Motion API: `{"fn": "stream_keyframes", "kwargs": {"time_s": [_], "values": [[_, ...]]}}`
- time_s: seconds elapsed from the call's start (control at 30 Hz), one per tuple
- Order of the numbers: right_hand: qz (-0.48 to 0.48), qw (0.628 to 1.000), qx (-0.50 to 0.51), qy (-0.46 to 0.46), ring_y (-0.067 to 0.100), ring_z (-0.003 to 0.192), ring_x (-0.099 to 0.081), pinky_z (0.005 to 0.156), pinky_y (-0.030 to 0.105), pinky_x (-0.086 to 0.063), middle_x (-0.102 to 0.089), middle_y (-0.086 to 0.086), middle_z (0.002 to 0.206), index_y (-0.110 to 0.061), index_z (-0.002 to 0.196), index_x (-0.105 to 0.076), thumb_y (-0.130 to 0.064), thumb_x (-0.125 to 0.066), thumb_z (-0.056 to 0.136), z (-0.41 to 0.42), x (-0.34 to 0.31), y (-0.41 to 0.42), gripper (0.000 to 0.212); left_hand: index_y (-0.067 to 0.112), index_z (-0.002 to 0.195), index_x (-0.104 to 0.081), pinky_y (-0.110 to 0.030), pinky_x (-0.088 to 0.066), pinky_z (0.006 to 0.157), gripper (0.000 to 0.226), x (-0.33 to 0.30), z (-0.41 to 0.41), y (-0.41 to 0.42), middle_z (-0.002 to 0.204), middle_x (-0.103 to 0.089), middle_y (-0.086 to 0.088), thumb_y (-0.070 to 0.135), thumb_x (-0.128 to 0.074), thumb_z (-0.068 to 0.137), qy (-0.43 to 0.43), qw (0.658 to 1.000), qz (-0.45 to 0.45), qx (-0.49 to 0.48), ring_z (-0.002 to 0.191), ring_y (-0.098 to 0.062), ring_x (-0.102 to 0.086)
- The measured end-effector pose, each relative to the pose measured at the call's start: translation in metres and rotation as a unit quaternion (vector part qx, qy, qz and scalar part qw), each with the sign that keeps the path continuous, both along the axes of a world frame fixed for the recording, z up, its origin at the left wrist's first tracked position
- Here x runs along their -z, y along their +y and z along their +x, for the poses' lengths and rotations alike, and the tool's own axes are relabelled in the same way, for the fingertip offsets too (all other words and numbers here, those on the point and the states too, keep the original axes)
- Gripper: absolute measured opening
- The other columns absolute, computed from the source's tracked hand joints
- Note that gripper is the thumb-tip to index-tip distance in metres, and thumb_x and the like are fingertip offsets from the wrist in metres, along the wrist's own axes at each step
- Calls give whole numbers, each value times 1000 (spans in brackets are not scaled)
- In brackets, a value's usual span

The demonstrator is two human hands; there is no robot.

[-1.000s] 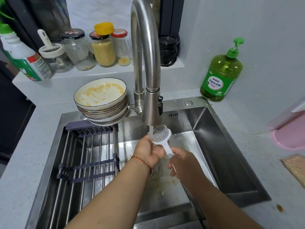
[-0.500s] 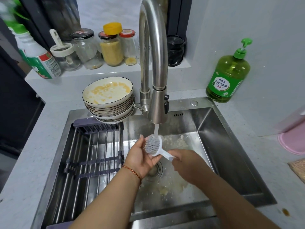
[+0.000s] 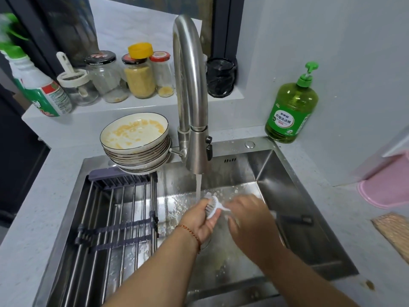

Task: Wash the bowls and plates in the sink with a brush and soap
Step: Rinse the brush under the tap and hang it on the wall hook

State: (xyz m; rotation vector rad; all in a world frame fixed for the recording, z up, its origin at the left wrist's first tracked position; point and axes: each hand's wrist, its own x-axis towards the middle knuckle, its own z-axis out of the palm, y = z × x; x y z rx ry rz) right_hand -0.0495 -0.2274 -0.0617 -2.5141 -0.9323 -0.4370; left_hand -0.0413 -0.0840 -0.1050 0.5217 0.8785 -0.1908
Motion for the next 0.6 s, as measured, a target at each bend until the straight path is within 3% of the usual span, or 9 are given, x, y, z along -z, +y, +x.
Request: {"fn": "stream_keyframes", "kwargs": {"time_s": [0.07, 0.1, 0.17, 0.2, 0.27, 0.33, 0.47, 0.53, 0.6], "values": [[77, 973, 132, 173, 14, 64, -51, 63, 27, -42, -57, -4, 70, -20, 70, -58, -27, -53, 83, -13, 14, -3, 16, -1, 91, -62, -23, -53, 39, 12, 9, -3, -5, 86, -63, -16, 10, -59, 93, 10, 999, -28, -23, 74, -22, -62], [141, 908, 207, 336, 12, 60, -49, 59, 28, -42, -55, -3, 67, -19, 68, -54, -31, -58, 86, -11, 17, -5, 22, -1, 96, -62, -23, -53, 39, 12, 11, -5, -8, 89, -62, -15, 10, -59, 93, 14, 998, -45, -33, 74, -21, -61], [317, 679, 268, 606, 14, 58, -51, 53, 29, -44, -55, 3, 67, -15, 74, -57, -35, -65, 87, -1, 25, -8, 26, 1, 100, -62, -22, -53, 40, 14, 14, -7, -14, 92, -63, -15, 12, -58, 94, 11, 997, -73, -32, 67, -20, -62], [393, 602, 263, 643, 16, 62, -54, 55, 29, -46, -57, 4, 72, -12, 83, -60, -35, -64, 88, 5, 28, -10, 24, 1, 97, -62, -21, -52, 39, 13, 16, -8, -17, 88, -63, -15, 14, -57, 95, 5, 997, -74, -19, 59, -18, -63], [519, 538, 248, 616, 18, 70, -60, 62, 30, -49, -65, 5, 79, -12, 98, -62, -25, -60, 92, 15, 29, -8, 14, 3, 91, -61, -20, -51, 39, 17, 12, -8, -20, 77, -60, -12, 18, -55, 97, 4, 998, -63, 1, 44, -16, -60], [588, 522, 225, 576, 19, 66, -64, 62, 29, -53, -69, 7, 74, -8, 96, -61, -12, -58, 93, 18, 24, -4, 6, 2, 99, -62, -22, -53, 40, 23, 4, -9, -19, 77, -59, -12, 25, -55, 98, 7, 998, -53, 24, 47, -16, -59], [572, 571, 227, 543, 18, 60, -64, 58, 25, -58, -66, 13, 73, -2, 81, -61, 0, -62, 88, 21, 18, -1, 7, 4, 110, -63, -32, -57, 51, 29, -1, -14, -7, 84, -62, -13, 29, -53, 99, 17, 996, 20, 91, 66, -23, -60], [544, 622, 225, 516, 19, 59, -66, 56, 24, -57, -67, 15, 74, 0, 80, -61, 3, -65, 85, 26, 17, -3, 7, 11, 110, -64, -33, -53, 61, 24, -2, -18, 2, 87, -62, -9, 27, -48, 101, 29, 979, 142, 145, 76, -22, -60], [474, 707, 213, 480, 15, 56, -67, 52, 20, -55, -69, 11, 68, 1, 77, -62, 3, -68, 83, 31, 15, -7, 8, 19, 111, -64, -30, -48, 66, 20, -10, -22, 6, 94, -61, -5, 21, -48, 100, 9, 960, 219, 174, 85, -21, -57]]}}
